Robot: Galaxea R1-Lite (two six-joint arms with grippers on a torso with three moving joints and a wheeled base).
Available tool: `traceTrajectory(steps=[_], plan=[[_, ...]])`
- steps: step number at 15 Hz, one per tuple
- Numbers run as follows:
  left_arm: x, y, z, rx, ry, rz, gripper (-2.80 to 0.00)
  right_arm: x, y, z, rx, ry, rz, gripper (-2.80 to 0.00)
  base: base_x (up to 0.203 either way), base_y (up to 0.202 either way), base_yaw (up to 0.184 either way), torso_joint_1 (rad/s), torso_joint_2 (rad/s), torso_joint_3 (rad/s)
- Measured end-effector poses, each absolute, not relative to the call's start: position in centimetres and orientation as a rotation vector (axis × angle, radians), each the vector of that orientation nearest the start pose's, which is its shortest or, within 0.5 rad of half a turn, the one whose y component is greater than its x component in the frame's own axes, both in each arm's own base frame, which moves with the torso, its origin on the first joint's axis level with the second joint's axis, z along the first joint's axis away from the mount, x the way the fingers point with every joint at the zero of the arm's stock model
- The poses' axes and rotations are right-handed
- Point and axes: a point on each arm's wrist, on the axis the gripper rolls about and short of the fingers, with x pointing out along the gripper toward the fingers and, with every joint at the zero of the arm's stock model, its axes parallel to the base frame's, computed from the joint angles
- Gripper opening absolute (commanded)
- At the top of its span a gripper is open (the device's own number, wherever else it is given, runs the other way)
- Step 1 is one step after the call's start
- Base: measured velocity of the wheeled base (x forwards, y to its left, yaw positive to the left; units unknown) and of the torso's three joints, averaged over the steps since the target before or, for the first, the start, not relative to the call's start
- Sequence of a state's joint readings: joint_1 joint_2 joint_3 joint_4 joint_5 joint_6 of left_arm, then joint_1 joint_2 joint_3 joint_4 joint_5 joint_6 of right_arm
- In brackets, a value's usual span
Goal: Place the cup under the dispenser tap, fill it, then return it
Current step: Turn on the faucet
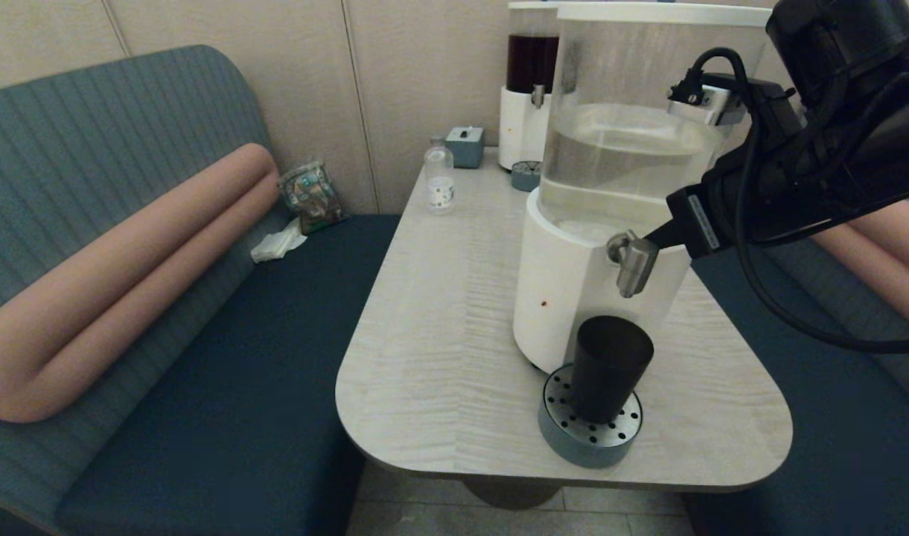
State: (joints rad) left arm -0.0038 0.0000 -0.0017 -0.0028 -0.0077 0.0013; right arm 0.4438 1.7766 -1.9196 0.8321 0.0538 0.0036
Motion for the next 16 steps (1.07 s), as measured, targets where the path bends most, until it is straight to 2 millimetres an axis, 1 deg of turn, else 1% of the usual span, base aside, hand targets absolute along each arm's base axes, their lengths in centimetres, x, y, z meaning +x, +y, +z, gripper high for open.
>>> traceTrajectory(steps=[5,10,16], plan=[[-2.3,0.0,7.6,0.002,-0.005,-0.012,-2.80,27.4,13.6,32.9,-0.138,0.664,0.491,-2.80,0.000,0.000,0.000,0.000,0.00,0.000],[-2.3,0.0,7.6,0.002,-0.005,-0.010,-2.80,27.2,14.1,32.6,-0.149,0.673,0.508,-2.80,0.000,0.000,0.000,0.000,0.00,0.000],[-2.3,0.0,7.6,0.002,-0.005,-0.011,-2.80,27.3,14.2,32.5,-0.178,0.670,0.520,-2.80,0.000,0.000,0.000,0.000,0.00,0.000]])
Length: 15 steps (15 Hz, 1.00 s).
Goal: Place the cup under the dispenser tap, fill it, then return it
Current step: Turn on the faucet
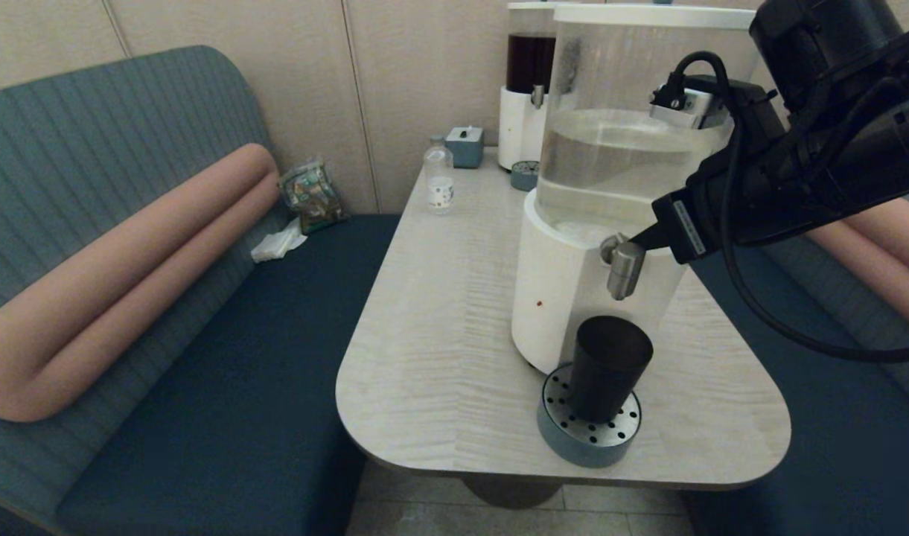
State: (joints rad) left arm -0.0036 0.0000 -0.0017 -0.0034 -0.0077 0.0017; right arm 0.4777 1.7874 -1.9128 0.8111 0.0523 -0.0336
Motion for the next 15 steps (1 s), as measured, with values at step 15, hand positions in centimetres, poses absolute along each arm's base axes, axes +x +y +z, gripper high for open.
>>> traceTrajectory(steps=[15], plan=[[-2.29,-0.01,7.62,0.002,-0.004,-0.011,-2.80,27.80,14.41,32.11,-0.202,0.597,0.490,-2.80,0.000,0.000,0.000,0.000,0.00,0.000]])
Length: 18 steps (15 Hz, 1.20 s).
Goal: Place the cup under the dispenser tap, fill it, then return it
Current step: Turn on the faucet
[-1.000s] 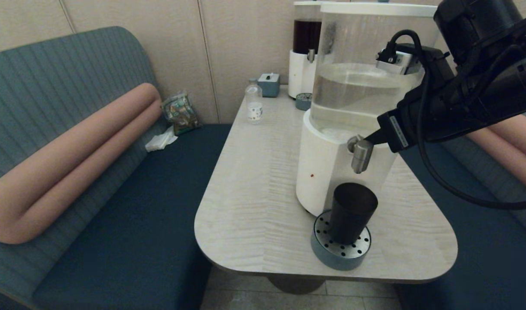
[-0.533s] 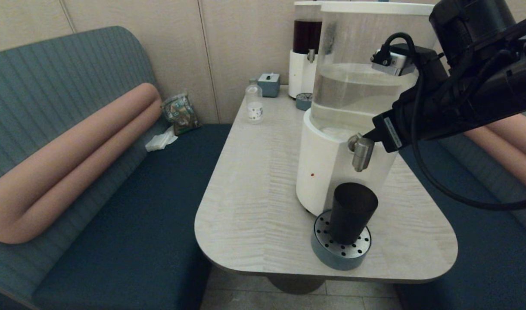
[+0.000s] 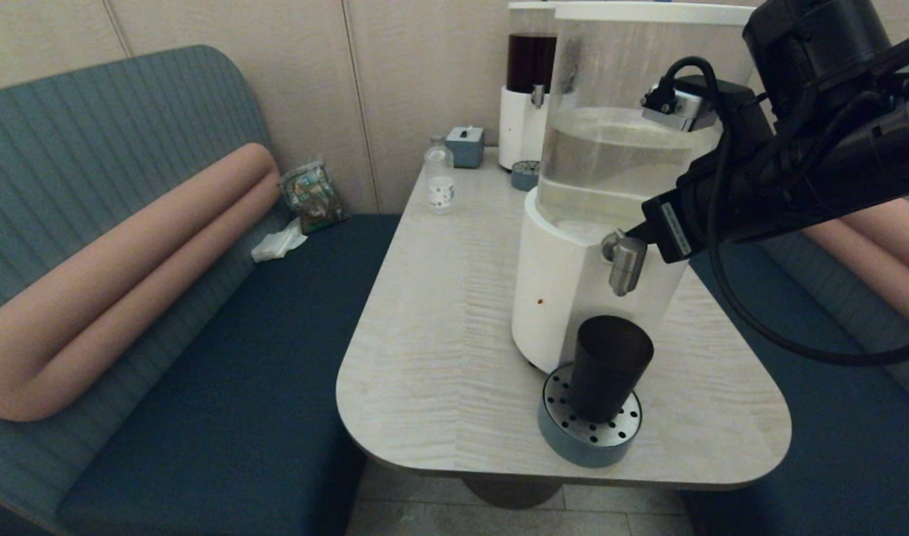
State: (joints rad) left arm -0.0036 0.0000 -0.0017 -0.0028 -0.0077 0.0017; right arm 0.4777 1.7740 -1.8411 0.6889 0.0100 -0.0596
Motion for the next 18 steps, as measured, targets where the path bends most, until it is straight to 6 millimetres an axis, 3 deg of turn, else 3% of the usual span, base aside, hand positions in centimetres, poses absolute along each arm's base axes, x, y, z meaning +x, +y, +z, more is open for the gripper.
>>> traceTrajectory(steps=[18], plan=[[-2.29,-0.01,7.63,0.001,-0.005,-0.011,-2.80,27.45,14.82,32.01,-0.191,0.588,0.538,-2.80,0.000,0.000,0.000,0.000,0.00,0.000]])
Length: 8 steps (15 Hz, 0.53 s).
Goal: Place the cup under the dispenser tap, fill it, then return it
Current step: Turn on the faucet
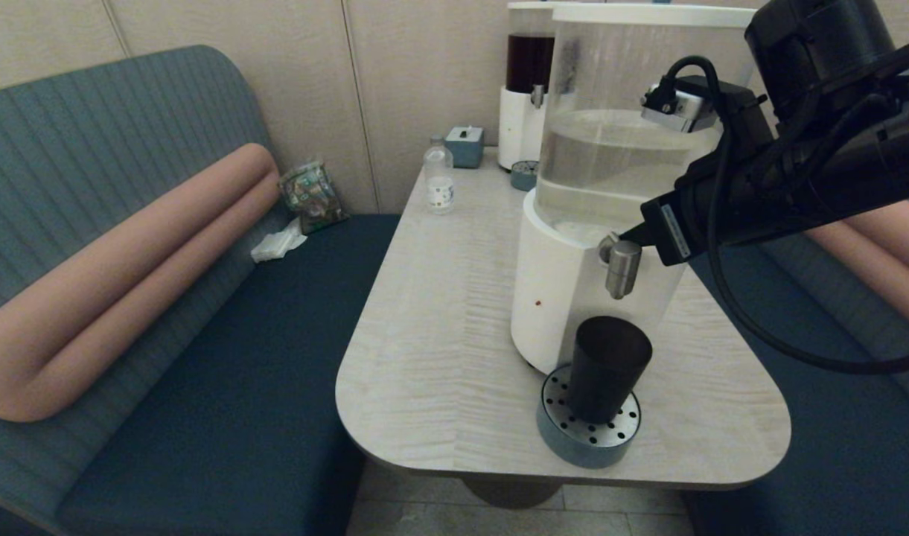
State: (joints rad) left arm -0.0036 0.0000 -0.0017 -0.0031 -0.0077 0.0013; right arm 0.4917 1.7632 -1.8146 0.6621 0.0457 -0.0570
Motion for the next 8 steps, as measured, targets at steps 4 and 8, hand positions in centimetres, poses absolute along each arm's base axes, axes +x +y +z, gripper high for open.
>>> traceTrajectory(steps=[4,8], plan=[[-2.29,-0.01,7.63,0.002,-0.005,-0.011,-2.80,27.58,14.87,31.89,-0.182,0.580,0.546,-2.80,0.000,0.000,0.000,0.000,0.00,0.000],[-2.29,-0.01,7.62,0.002,-0.004,-0.011,-2.80,27.57,14.89,31.79,-0.178,0.584,0.552,-2.80,0.000,0.000,0.000,0.000,0.00,0.000]])
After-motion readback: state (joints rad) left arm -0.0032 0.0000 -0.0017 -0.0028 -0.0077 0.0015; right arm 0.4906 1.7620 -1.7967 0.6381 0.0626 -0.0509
